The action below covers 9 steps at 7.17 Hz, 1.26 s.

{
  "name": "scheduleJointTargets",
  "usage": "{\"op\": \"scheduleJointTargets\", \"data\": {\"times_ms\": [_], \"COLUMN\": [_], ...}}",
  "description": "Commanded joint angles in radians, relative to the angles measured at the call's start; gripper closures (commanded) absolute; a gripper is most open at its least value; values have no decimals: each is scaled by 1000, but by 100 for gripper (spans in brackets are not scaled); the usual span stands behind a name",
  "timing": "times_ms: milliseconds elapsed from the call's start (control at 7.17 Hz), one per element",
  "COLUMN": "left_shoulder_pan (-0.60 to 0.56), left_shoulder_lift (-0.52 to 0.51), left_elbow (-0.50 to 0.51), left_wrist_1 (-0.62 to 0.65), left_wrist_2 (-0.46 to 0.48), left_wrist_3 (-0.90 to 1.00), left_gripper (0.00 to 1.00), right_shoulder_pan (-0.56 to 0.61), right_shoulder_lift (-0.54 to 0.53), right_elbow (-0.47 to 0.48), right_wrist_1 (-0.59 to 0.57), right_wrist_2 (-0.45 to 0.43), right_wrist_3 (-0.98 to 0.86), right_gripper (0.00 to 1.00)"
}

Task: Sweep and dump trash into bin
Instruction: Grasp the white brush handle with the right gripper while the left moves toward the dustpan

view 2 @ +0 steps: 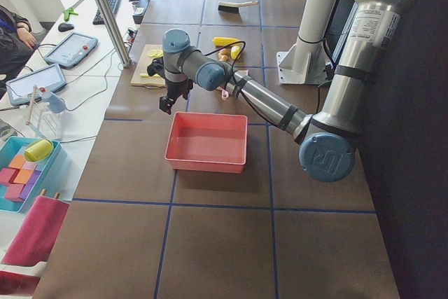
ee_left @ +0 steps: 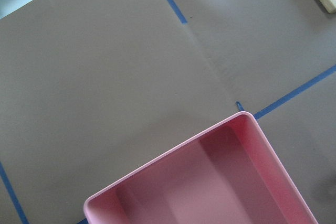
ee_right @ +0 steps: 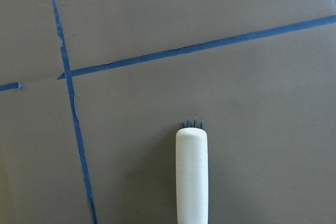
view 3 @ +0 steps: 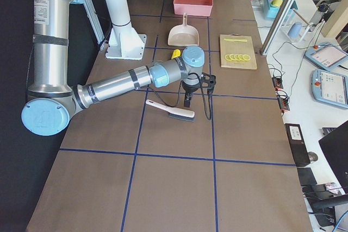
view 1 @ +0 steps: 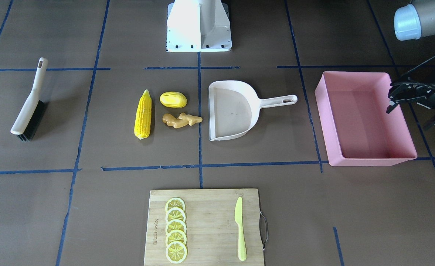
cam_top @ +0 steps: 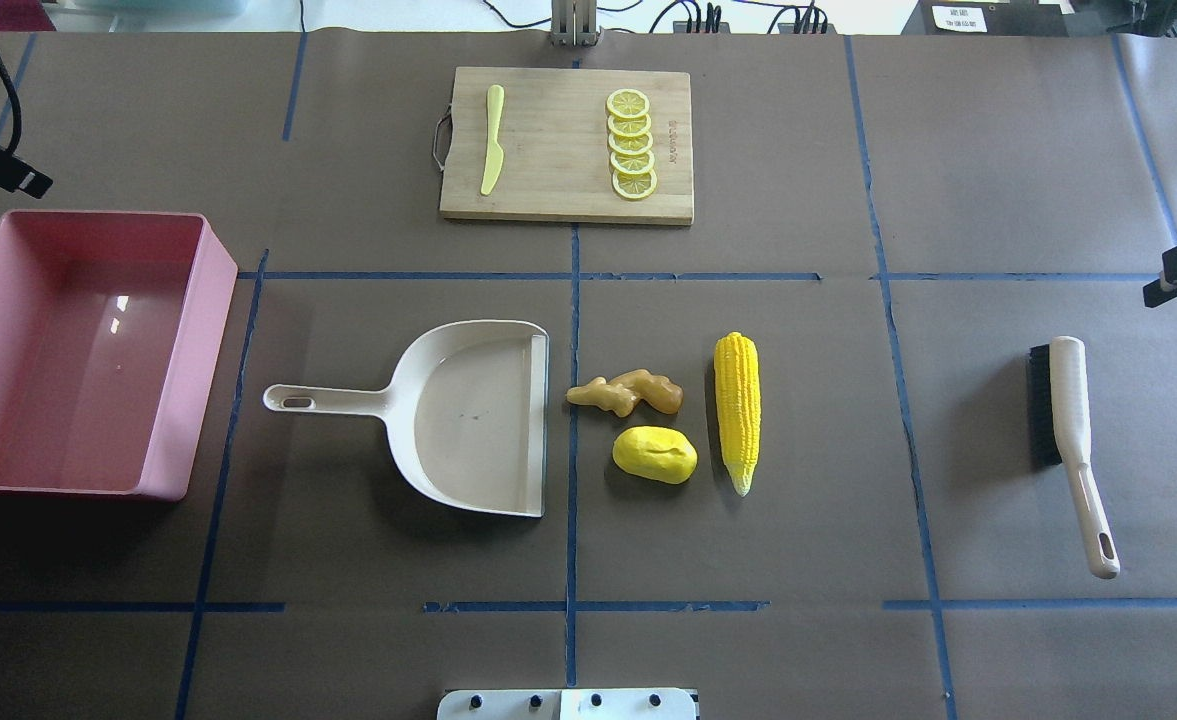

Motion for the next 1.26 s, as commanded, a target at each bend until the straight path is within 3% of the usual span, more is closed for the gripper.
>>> {"op": "scheduleJointTargets", "data": {"times_ms": [0, 139, 279, 558, 1116], "left_shoulder_pan": [69, 98, 104, 107, 124], "left_shoulder_lift": [-21, -37, -43, -47, -49], "left_elbow": [-2, -1, -1, -1, 4], "left_wrist_1": [-8, 1, -1, -2, -7], "left_wrist_2": [2, -10, -11, -7, -1], "left_wrist_3": [-2, -8, -8, -8, -7], "left_gripper": [0, 0, 0, 0, 0], "right_shoulder_pan": [-115, -158, -202, -331, -411], "right_shoulder_lift": [-3, -18, -112, -196, -215], "right_elbow": [26, 26, 24, -10, -63], "right_wrist_1": [1, 16, 172, 456, 478], "right_wrist_2": [-62, -79, -100, -161, -189], "right_wrist_3": [63, 65, 115, 368, 467], "right_gripper": [0, 1, 1, 1, 0]}}
